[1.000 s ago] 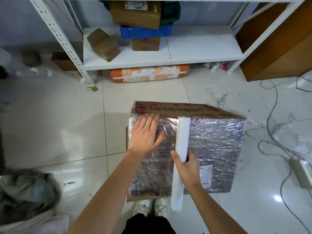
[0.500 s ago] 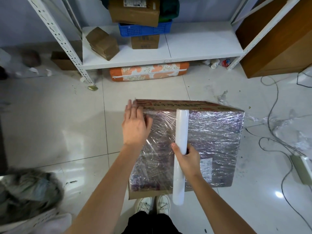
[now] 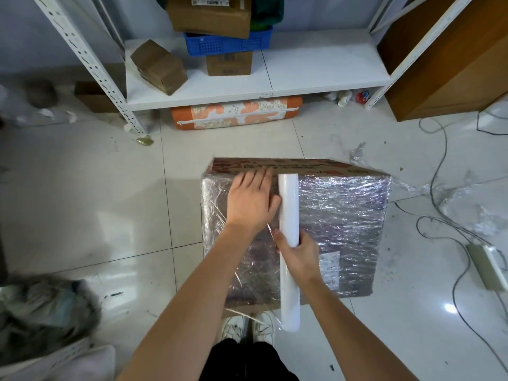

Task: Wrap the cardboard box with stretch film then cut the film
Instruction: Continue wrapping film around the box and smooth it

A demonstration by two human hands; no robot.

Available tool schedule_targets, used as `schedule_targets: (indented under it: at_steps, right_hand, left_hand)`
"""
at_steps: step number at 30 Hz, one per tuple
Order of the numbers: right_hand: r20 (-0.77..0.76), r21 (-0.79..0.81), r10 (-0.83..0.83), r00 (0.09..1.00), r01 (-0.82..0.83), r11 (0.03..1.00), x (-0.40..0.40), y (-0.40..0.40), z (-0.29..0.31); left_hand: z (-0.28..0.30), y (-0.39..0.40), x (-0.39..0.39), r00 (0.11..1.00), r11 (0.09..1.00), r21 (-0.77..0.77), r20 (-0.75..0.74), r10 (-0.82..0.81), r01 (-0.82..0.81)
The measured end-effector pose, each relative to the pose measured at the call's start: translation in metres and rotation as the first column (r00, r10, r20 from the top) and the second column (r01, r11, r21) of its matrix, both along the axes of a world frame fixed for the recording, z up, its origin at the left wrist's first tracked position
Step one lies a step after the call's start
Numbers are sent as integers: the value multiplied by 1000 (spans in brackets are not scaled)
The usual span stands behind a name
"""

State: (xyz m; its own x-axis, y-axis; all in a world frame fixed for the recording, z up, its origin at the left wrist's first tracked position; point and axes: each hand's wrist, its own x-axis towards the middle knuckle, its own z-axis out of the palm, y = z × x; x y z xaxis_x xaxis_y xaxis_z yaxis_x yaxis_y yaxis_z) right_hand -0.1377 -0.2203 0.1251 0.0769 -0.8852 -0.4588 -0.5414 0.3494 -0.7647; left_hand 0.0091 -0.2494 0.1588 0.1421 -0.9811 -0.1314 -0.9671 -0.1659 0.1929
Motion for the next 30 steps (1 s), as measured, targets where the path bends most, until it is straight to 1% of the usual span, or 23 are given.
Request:
schedule_targets:
  at_steps: [3,4,5,7,8,9,11,13,14,17,19,21,24,26,28,30]
  right_hand:
    - [33,0,-27,999,27,1000,0,-4,-1]
    - [38,-8,-27,999,28,1000,-1,-3,-1]
    - [40,-16,-21,999,22,1000,-2,-2,-2]
    - [50,-27,-11,999,12,1000,-4,1,-2]
    - [53,-31,-13,998,14,999,-5,3,-3]
    - [55,-40,-14,998,17,999,-6,5,-4]
    - [56,-55,-9,998,12,998,-8,8,-6]
    - [50,-59,1,999,2,998,-8,10,-9]
    - [45,-60,1,999,2,998,-8,11,-9]
    - [86,-52,-4,996,9,999,-7,11,-8]
    - [125,-40,15,992,-10,999,-5,11,-6]
    - [132,-67,73,989,-64,996,-5,10,-4]
    - [78,-128,149,986,-139,982,-12,4,-2]
    - [8,-158,182,983,-179,971,-21,-3,-1]
    - [-55,-141,185,981,-191,971,-30,-10,0]
    - [-62,-85,153,986,-158,984,-36,-13,-1]
  left_hand:
    - [3,-6,24,998,998,-17,-14,60,-61]
    - [4,0,33,997,996,-57,-18,73,-73]
    - [3,11,39,998,989,-133,-3,65,-65]
    - [-6,44,37,997,955,-296,77,31,-7]
    - [-15,62,29,993,942,-335,119,7,33]
    - [-27,78,18,987,941,-332,158,-21,73]
    - [-55,102,0,986,952,-289,157,-61,105]
    - [-78,108,-7,989,958,-275,141,-37,75]
    - [-88,107,-7,990,954,-296,143,-10,53]
    - [-99,95,-4,988,931,-365,151,38,20]
    - [-99,86,0,987,930,-366,156,37,23]
    - [-98,80,4,988,933,-359,148,34,22]
    - [-100,79,5,990,929,-369,138,30,23]
    - [-101,83,4,990,925,-379,136,23,30]
    - [-102,88,2,992,916,-401,125,18,34]
    - [-103,93,0,993,911,-411,120,13,38]
